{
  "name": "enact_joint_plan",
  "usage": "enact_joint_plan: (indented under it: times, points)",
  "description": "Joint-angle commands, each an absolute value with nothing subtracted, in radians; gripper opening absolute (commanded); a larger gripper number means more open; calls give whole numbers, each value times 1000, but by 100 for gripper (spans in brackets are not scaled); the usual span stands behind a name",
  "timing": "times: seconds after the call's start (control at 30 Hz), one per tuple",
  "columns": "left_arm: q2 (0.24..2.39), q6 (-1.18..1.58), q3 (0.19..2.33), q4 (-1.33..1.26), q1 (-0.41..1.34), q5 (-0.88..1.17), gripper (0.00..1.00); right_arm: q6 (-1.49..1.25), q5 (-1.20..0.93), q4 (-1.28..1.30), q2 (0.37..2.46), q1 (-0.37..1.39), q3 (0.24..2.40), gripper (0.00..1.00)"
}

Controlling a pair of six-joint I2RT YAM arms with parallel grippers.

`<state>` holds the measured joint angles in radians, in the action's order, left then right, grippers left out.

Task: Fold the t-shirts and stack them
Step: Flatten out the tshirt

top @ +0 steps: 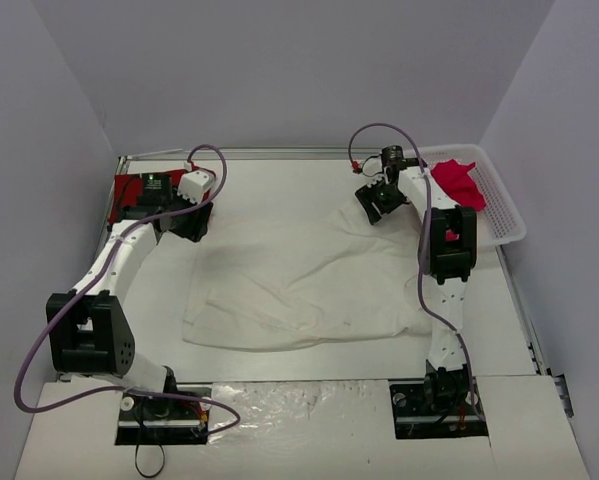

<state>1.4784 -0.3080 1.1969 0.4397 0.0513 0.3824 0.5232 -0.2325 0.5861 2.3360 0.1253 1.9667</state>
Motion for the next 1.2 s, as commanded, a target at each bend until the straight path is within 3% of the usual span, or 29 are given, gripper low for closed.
enact_joint_plan:
  times: [0.0, 0.23, 0.3, 0.43, 0.53, 0.77, 1.17]
  points:
    - [1480, -293, 1190, 410, 58, 383, 51, 518, -209, 612, 2342, 121, 1970, 59]
    - [1491, -299, 1186, 402, 71, 376, 51, 528, -207, 615, 2381, 109, 1973, 56]
    - [1494, -296, 1180, 394, 71, 367, 52, 532, -207, 612, 2387, 106, 1970, 49]
    - [1522, -296, 1175, 373, 74, 348, 52, 534, -230, 614, 2407, 103, 1957, 24]
    - [1563, -298, 1196, 370, 74, 344, 52, 538, -245, 615, 2411, 103, 1947, 13]
    - [1701, -255, 1330, 365, 77, 293, 52, 549, -247, 614, 2413, 101, 1928, 0]
    - [1996, -207, 1584, 374, 109, 285, 57, 560, -247, 615, 2398, 101, 1896, 0]
